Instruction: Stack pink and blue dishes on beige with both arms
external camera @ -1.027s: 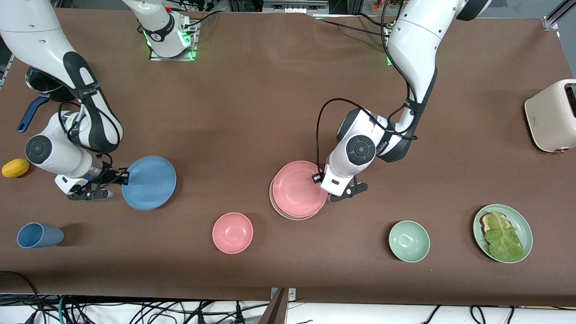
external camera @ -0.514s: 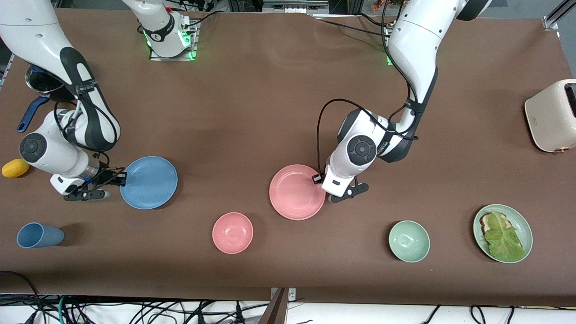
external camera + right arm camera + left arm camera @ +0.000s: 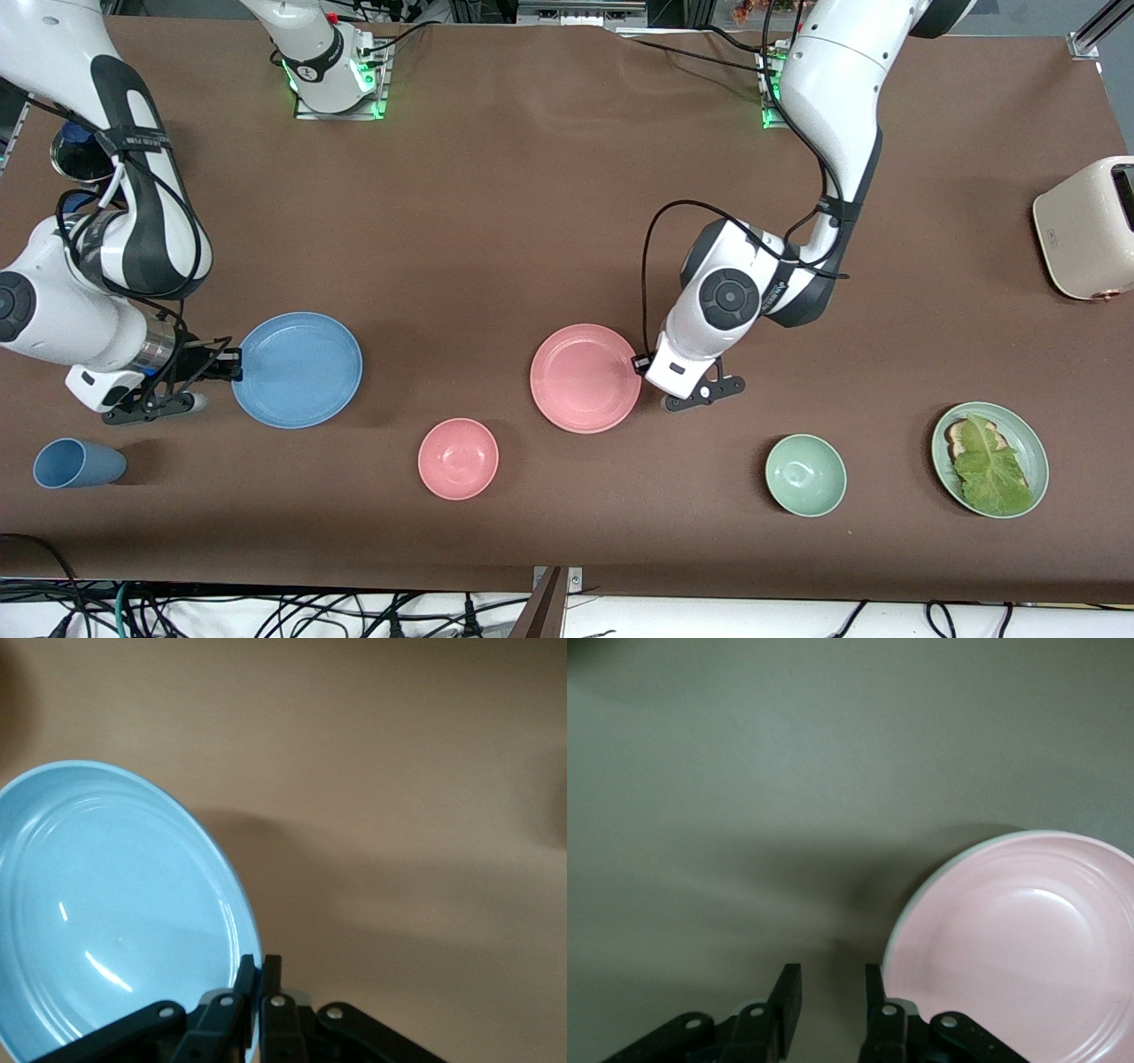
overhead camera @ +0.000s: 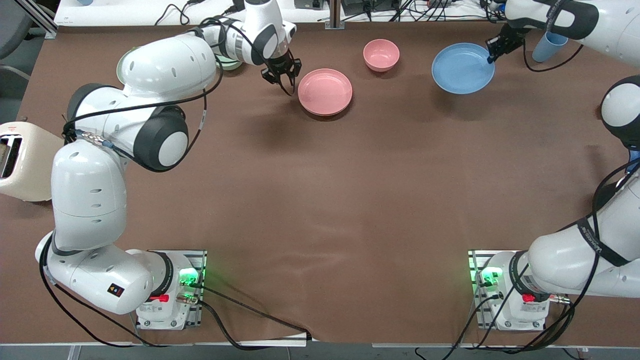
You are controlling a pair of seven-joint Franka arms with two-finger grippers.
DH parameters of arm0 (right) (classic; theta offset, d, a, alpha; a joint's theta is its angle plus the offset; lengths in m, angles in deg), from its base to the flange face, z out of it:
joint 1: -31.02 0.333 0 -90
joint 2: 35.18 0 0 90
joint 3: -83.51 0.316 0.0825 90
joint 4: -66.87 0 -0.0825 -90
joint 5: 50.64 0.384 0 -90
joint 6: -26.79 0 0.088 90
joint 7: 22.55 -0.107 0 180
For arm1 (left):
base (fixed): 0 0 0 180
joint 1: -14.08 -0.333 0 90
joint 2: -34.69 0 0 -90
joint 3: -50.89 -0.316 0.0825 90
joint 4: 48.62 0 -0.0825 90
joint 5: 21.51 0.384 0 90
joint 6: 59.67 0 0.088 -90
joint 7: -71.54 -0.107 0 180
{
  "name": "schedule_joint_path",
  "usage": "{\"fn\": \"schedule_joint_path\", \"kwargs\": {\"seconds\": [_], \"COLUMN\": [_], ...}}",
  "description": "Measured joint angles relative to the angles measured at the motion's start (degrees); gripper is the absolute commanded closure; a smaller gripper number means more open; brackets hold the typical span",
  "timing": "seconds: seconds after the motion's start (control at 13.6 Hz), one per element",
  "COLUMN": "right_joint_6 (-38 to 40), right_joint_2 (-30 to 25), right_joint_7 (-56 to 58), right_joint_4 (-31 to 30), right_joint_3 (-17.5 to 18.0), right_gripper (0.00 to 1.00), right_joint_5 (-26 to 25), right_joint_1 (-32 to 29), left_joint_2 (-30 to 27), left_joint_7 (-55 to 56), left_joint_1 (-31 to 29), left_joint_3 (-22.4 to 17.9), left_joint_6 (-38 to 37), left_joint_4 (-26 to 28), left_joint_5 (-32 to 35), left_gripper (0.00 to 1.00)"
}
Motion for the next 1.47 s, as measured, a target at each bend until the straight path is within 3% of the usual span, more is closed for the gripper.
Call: {"fn": "schedule_joint_path", "kwargs": {"seconds": [0.66,0.88,1.03,1.1,1.47], "right_joint_6": [3.75,2.65,-0.34,-2.27,-12.1], "right_joint_2": [0.21,0.73,2.03,3.08,8.57], "right_joint_7": [-21.96,-32.62,-38.43,-41.48,-53.83], "right_joint_4": [2.95,2.95,2.95,2.95,2.96], "right_joint_3": [0.52,0.6,0.6,0.59,0.44], "right_gripper": [1.0,1.0,1.0,1.0,1.0], "right_joint_5": [4.01,4.1,4.12,4.12,4.11], "right_joint_1": [14.93,21.34,24.72,26.5,33.63], "left_joint_2": [-5.61,-6.75,-7.28,-7.52,-9.97], "left_joint_7": [-26.77,-34.46,-37.91,-39.32,-46.26], "left_joint_1": [-13.14,-18.44,-21.56,-22.79,-25.64], "left_joint_3": [-0.44,-0.59,-0.75,-0.98,-3.4], "left_joint_6": [-10.63,-13.16,-14.6,-15.23,-18.32], "left_joint_4": [-0.17,-0.18,-0.18,-0.18,-0.27], "left_joint_5": [0.05,0.05,0.06,0.06,0.06], "left_gripper": [0.45,0.34,0.17,0.0,0.0]}}
